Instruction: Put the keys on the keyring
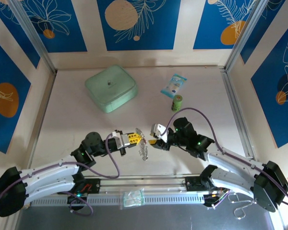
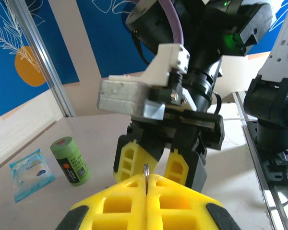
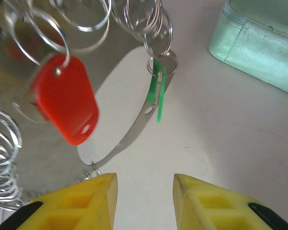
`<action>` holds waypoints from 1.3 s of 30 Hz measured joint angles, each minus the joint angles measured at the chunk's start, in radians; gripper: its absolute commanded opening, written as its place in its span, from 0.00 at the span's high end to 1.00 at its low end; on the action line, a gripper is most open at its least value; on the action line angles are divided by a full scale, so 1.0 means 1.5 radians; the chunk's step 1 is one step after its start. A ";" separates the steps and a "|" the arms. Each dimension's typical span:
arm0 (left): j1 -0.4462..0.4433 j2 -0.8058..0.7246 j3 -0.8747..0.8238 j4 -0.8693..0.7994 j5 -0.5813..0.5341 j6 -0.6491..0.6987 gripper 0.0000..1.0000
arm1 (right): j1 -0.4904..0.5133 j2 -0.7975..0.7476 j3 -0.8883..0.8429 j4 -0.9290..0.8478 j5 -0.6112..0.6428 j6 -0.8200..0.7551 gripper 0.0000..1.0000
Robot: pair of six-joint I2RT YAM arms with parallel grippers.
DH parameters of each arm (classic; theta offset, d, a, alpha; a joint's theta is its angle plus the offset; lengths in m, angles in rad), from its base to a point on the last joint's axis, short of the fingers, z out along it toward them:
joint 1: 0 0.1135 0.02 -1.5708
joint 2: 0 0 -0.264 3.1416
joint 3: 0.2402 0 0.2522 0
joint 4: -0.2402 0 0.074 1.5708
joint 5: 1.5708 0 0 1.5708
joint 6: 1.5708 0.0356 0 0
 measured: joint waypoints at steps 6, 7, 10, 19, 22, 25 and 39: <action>0.000 -0.002 -0.002 0.005 -0.003 -0.014 1.00 | 0.028 0.030 -0.003 0.053 -0.010 -0.009 0.62; 0.000 -0.002 -0.002 0.005 -0.005 -0.016 1.00 | 0.032 0.030 -0.003 0.059 -0.016 -0.008 0.61; 0.000 -0.002 -0.002 0.005 -0.008 -0.017 1.00 | 0.040 0.030 -0.003 0.069 -0.033 -0.007 0.60; 0.000 -0.006 -0.005 0.010 -0.015 -0.017 1.00 | 0.051 0.010 -0.024 0.101 -0.041 0.011 0.60; 0.000 -0.005 -0.005 0.019 -0.015 -0.018 1.00 | 0.051 0.006 -0.031 0.123 -0.033 0.022 0.61; 0.000 -0.004 -0.006 0.023 -0.016 -0.022 1.00 | 0.051 0.006 -0.033 0.137 -0.025 0.031 0.63; 0.000 0.009 -0.017 0.038 -0.018 -0.024 1.00 | 0.051 -0.008 -0.043 0.188 -0.023 0.058 0.70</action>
